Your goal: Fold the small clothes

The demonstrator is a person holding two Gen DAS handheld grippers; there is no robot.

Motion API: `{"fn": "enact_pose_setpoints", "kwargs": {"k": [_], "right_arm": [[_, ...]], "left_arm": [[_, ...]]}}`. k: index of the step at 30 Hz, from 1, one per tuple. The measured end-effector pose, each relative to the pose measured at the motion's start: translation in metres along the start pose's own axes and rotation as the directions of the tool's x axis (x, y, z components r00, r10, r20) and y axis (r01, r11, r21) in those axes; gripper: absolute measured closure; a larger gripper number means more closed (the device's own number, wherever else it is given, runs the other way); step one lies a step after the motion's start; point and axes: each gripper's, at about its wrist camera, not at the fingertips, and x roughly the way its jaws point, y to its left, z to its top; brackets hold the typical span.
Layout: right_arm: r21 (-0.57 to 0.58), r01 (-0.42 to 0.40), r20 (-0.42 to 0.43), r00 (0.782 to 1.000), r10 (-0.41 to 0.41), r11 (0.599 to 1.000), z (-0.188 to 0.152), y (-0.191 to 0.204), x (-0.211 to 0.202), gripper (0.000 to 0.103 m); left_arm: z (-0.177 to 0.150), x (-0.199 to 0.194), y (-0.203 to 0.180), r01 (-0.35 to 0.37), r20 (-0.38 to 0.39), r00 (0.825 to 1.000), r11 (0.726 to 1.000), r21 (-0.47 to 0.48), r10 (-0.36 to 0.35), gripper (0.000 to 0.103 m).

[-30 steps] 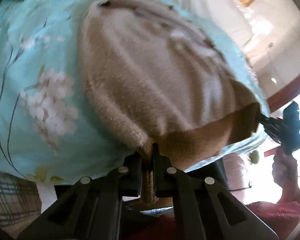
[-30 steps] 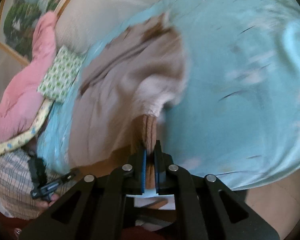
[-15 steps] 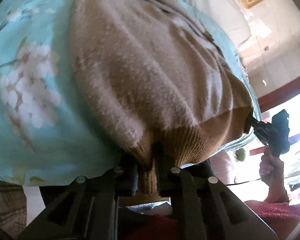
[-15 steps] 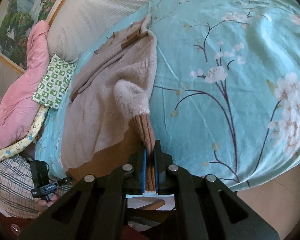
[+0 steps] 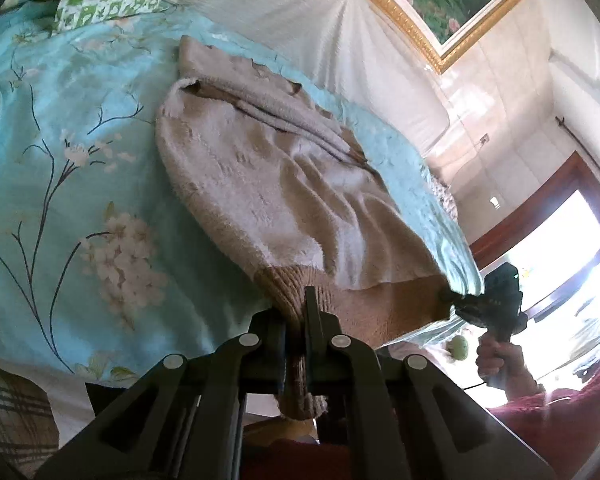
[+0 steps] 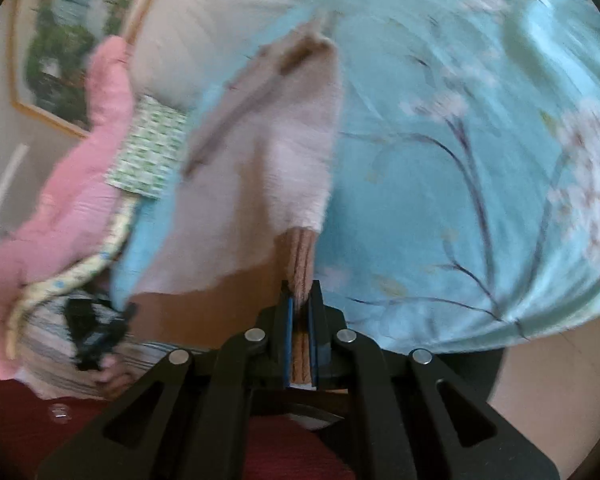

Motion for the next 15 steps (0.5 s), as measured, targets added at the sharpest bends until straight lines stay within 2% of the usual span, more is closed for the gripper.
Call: {"fn": "enact_pose_setpoints", "kwargs": {"k": [4, 8, 11, 15], "right_arm": [[-0.022, -0.141, 0.081, 0.986, 0.142, 0.99, 0.024, 0.019, -0.016, 0.096], [-0.057, -0.254, 0.153, 0.953, 0.26, 0.965, 0.063, 0.039, -0.02, 0.096], [-0.095, -0.287, 0.185, 0.936, 0.3, 0.953, 0.098, 0.052, -0.013, 0.096], [-0.101, -0.243, 0.221, 0.94, 0.26, 0.965, 0.156, 0.06, 0.014, 0.096]], "left_arm": [[0.016, -0.001, -0.006, 0.045, 0.032, 0.998, 0.999, 0.004, -0.045, 0.099], [0.048, -0.001, -0.012, 0.089, 0.099, 0.991, 0.996, 0.02, -0.091, 0.099], [0.086, 0.004, -0.009, 0.097, 0.17, 0.98, 0.995, 0.026, -0.1, 0.099], [0.143, 0.02, 0.0, 0.057, 0.257, 0.964, 0.998, 0.031, -0.063, 0.099]]}}
